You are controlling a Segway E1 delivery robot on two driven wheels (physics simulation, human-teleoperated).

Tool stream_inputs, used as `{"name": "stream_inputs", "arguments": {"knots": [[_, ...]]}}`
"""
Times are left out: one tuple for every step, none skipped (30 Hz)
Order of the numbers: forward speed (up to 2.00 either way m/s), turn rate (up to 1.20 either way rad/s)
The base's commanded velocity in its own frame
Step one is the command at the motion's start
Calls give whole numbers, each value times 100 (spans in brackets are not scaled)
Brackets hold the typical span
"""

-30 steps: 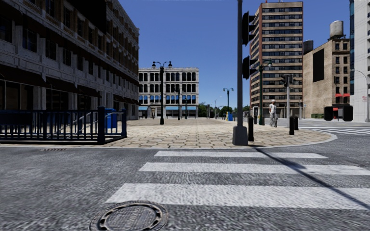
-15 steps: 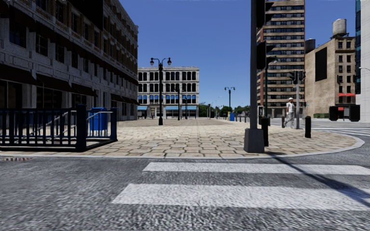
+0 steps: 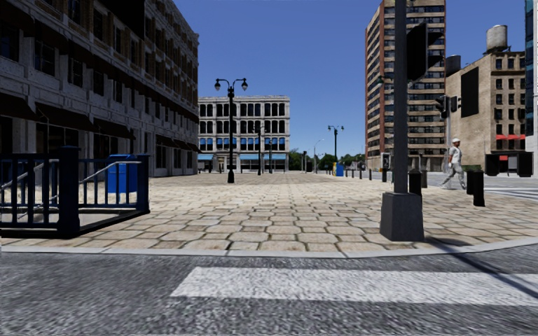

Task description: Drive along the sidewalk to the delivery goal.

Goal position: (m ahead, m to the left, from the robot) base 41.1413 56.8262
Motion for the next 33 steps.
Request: {"name": "stream_inputs", "arguments": {"knots": [[200, 0], [200, 0], [200, 0], [200, 0], [200, 0], [200, 0], [200, 0], [200, 0], [200, 0], [200, 0], [200, 0], [200, 0], [200, 0], [200, 0], [200, 0], [200, 0], [200, 0], [200, 0], [200, 0], [200, 0], [194, 0], [186, 0], [175, 0], [165, 0], [161, 0], [161, 0], [158, 0], [156, 0], [155, 0], [154, 0], [153, 0], [152, 0], [152, 0]]}}
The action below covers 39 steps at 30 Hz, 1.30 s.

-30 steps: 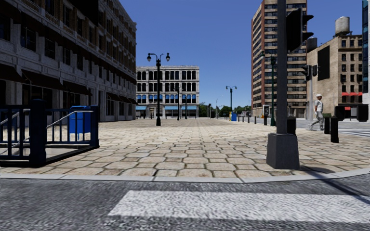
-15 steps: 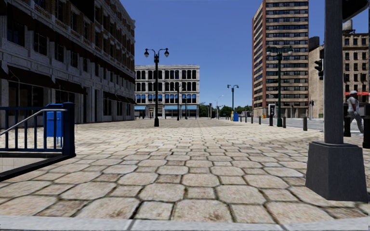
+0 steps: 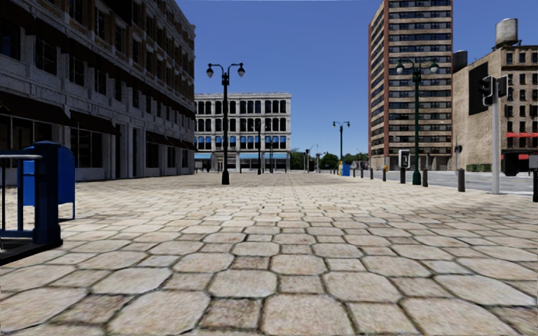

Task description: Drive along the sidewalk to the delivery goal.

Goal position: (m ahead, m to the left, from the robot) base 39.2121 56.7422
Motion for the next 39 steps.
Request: {"name": "stream_inputs", "arguments": {"knots": [[151, 0], [150, 0], [150, 0], [150, 0], [150, 0], [150, 0], [150, 0], [150, 0], [150, 0], [150, 0], [150, 0], [150, 0], [150, 0], [150, 0], [150, 0], [150, 0], [150, 0], [150, 0], [150, 0], [150, 0], [150, 0], [150, 0], [150, 0], [150, 0], [150, 0], [150, 0], [150, 0], [150, 0], [150, 0], [150, 0], [150, 0], [150, 0], [150, 0], [150, 0], [150, 0], [150, 0], [150, 0], [150, 0], [150, 0]]}}
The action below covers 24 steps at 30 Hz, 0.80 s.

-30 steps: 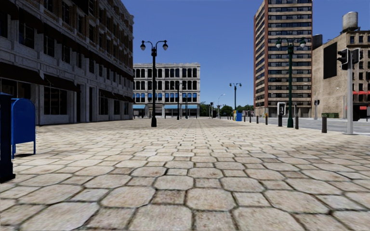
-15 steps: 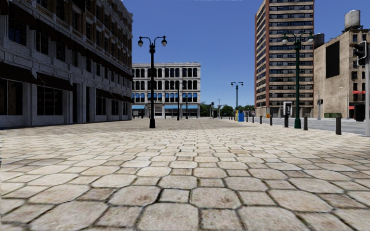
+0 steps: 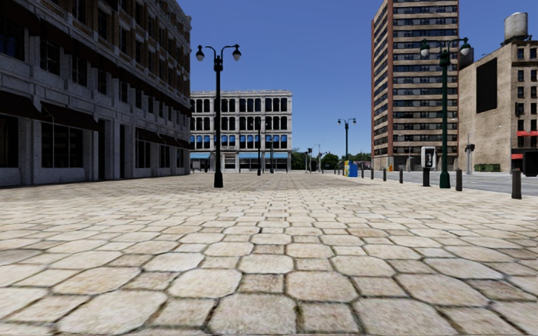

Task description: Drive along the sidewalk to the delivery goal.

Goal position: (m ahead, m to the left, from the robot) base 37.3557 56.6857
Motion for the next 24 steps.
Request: {"name": "stream_inputs", "arguments": {"knots": [[150, 0], [150, 0], [150, 27], [150, 43], [150, 51], [151, 57], [175, 58], [175, 58], [191, 58], [195, 59], [196, 59], [196, 59], [196, 59], [196, 59], [196, 59], [196, 59], [196, 59], [196, 59], [196, 59], [196, 59], [196, 60], [196, 64], [196, 67], [196, 72]]}}
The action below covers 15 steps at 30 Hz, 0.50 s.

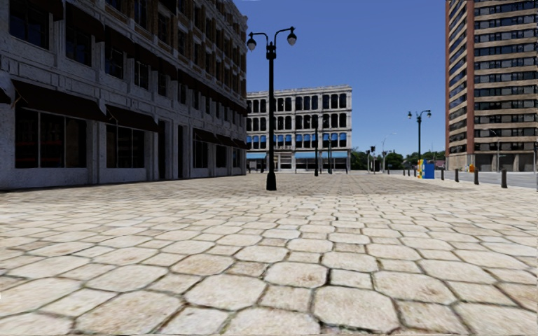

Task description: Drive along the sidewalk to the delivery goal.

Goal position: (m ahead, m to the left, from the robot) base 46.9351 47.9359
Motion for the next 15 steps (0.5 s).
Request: {"name": "stream_inputs", "arguments": {"knots": [[196, 74], [196, 74], [196, 74], [196, 75], [196, 75], [196, 75], [196, 75], [196, 75], [196, 75], [196, 75], [196, 76], [196, 76], [196, 76], [196, 76], [196, 76]]}}
